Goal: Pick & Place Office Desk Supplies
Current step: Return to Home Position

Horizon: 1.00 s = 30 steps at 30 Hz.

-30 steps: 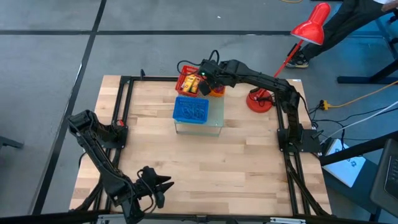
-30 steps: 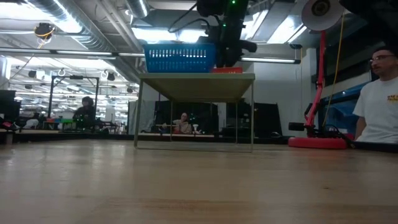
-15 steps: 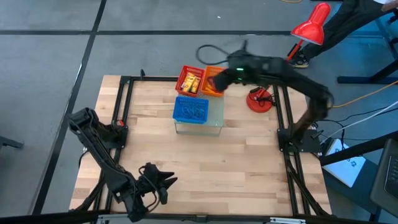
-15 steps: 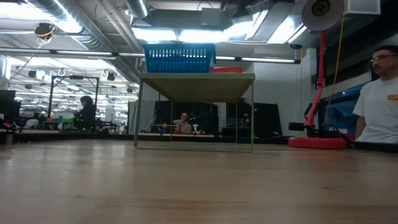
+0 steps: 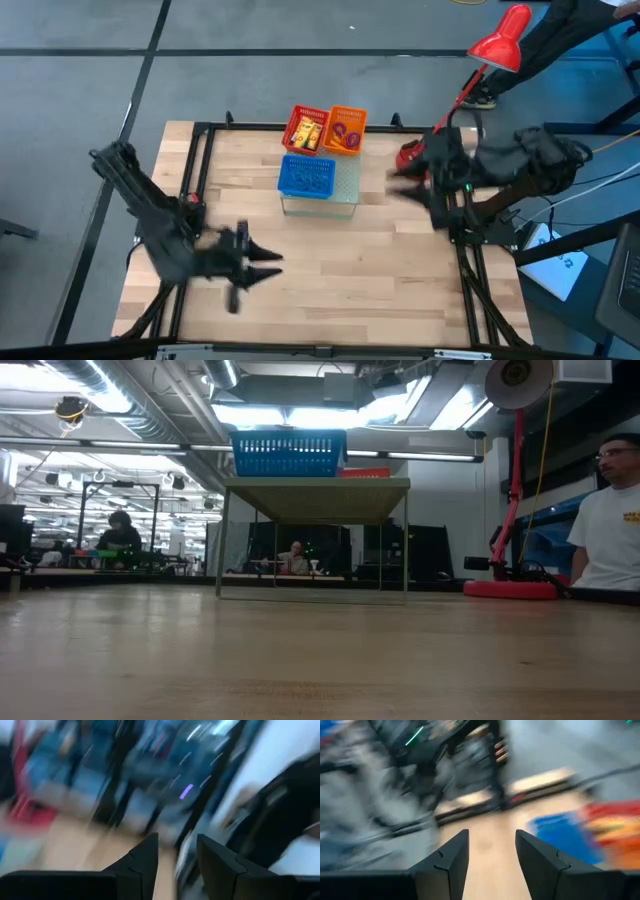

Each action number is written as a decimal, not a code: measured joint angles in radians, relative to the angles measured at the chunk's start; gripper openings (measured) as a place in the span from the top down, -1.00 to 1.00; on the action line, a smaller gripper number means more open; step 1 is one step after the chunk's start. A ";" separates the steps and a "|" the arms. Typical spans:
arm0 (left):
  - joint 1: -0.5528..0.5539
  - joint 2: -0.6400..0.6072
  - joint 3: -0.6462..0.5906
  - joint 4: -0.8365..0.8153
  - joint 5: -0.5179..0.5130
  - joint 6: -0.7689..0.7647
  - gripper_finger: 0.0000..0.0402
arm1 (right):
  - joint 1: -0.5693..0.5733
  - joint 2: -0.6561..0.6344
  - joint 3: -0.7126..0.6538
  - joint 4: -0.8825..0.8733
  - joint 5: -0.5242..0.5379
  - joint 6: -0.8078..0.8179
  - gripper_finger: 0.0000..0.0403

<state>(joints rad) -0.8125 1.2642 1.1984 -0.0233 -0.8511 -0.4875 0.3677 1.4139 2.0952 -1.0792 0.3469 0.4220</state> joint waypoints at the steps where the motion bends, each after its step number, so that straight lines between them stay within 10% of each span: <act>1: 0.006 -0.034 0.000 0.111 0.035 0.124 0.34 | 0.025 0.003 -0.001 -0.002 -0.043 0.041 0.20; 6: -0.030 -0.204 0.000 0.544 0.167 0.399 0.34 | 0.220 -0.001 -0.001 0.201 0.013 -0.148 0.19; 13: -0.108 -0.348 0.000 0.612 0.392 0.317 0.34 | 0.438 -0.048 -0.013 0.126 0.449 -0.112 0.21; 19: -0.112 -0.446 0.000 0.490 0.387 0.351 0.34 | 0.480 -0.116 -0.235 0.354 0.367 -0.141 0.21; 23: -0.109 -0.509 -0.011 0.211 0.691 0.459 0.34 | 0.513 -0.262 -0.501 0.609 0.355 -0.266 0.21; 30: -0.107 -0.577 -0.324 0.414 0.704 0.464 0.34 | 0.607 -0.707 -1.072 1.106 0.271 -0.490 0.21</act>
<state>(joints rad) -0.9199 0.6877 0.8739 0.3907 -0.1472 -0.0232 0.9744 0.7067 1.0236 0.0273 0.6177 -0.0676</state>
